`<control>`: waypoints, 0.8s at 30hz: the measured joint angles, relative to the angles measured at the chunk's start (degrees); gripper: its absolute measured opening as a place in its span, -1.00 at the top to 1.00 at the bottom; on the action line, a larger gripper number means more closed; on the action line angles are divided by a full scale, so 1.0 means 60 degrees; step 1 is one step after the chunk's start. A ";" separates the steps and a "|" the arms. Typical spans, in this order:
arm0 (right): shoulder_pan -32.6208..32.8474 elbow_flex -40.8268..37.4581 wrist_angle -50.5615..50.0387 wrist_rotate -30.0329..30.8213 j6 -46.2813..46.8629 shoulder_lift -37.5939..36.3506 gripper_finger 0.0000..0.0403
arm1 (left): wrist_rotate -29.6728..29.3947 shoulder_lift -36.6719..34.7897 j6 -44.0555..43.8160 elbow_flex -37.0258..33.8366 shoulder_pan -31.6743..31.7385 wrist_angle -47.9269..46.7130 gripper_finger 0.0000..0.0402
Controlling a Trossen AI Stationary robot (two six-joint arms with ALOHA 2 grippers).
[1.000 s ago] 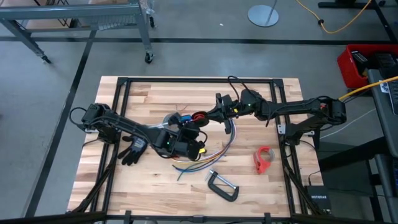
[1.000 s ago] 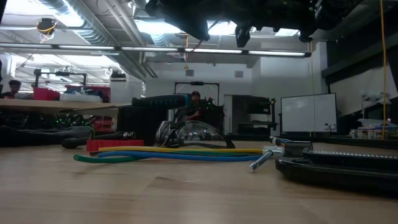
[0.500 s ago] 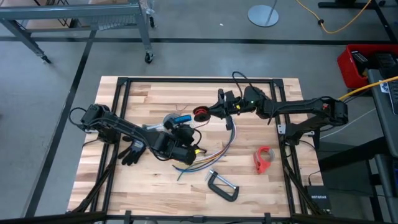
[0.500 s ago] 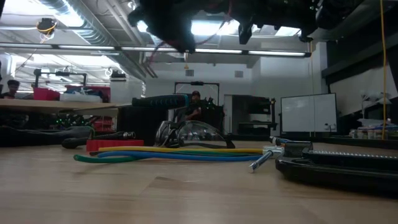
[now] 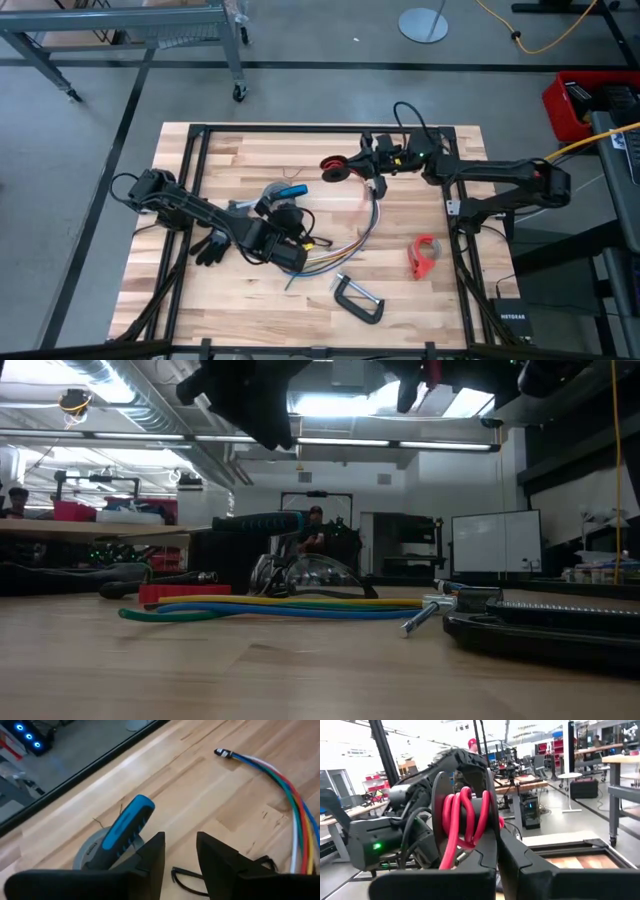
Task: Coil cords
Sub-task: Coil the red wire onto the black spool
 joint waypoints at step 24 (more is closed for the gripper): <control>0.0039 0.0000 -0.0644 -0.0217 -0.1705 -0.0143 0.99 | -0.0628 0.0000 0.1327 -0.0154 -0.0047 0.4818 0.60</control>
